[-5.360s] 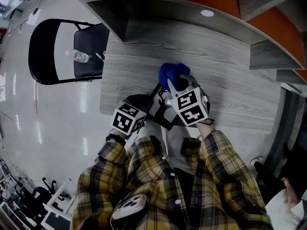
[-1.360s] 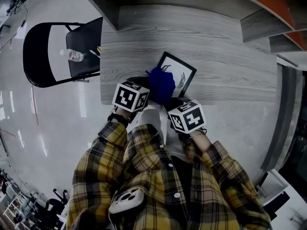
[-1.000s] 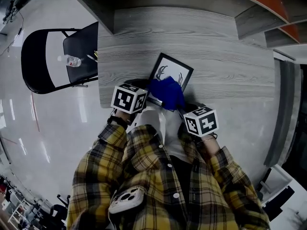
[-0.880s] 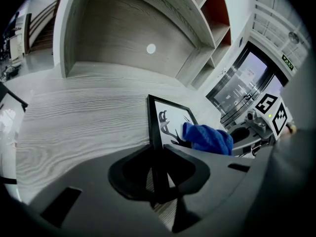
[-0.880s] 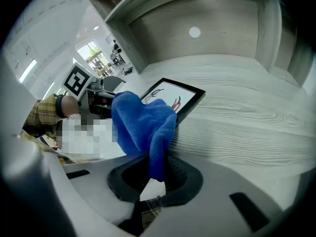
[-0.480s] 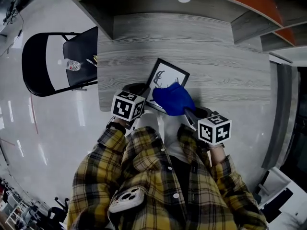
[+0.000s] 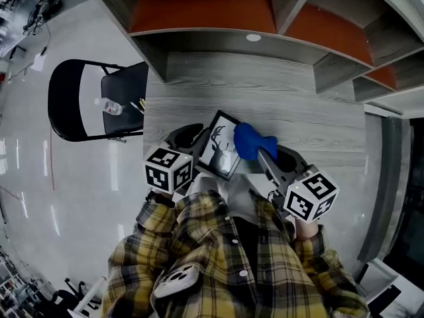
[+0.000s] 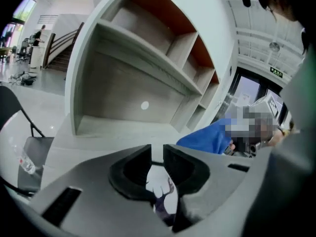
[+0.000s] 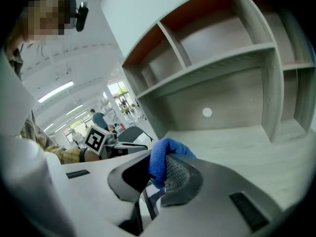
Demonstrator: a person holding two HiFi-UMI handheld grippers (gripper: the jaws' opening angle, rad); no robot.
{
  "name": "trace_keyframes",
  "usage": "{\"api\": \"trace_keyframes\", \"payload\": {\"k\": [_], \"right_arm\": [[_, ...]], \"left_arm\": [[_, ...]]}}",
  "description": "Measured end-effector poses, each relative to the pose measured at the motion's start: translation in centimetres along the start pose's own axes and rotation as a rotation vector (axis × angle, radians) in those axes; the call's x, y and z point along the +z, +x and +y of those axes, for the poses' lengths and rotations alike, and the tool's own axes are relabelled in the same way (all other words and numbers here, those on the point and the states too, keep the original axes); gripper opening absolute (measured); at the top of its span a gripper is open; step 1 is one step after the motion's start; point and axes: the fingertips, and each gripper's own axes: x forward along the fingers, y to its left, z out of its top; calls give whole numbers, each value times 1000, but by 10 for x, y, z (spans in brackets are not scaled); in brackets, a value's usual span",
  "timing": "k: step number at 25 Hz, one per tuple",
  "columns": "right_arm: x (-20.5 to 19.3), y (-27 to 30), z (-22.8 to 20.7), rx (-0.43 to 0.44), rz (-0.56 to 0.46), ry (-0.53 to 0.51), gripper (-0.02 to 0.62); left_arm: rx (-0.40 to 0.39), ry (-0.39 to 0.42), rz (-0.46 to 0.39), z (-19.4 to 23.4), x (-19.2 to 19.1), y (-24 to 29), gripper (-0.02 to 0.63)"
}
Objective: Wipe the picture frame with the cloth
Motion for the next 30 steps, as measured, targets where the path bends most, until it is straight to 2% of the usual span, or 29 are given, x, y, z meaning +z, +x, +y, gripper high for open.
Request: {"api": "trace_keyframes", "payload": {"k": [6, 10, 17, 23, 30], "right_arm": [[90, -21, 24, 38, -240, -150, 41], [128, -33, 39, 33, -337, -262, 41], [154, -48, 55, 14, -396, -376, 41], [164, -51, 59, 12, -404, -399, 41], [160, -48, 59, 16, -394, -398, 41]], "left_arm": [[-63, 58, -257, -53, 101, -37, 17], [-92, 109, -357, -81, 145, -58, 5], [-144, 187, -386, -118, 175, -76, 5], [-176, 218, -368, -127, 177, -78, 5], [-175, 219, -365, -129, 174, -79, 5]]}}
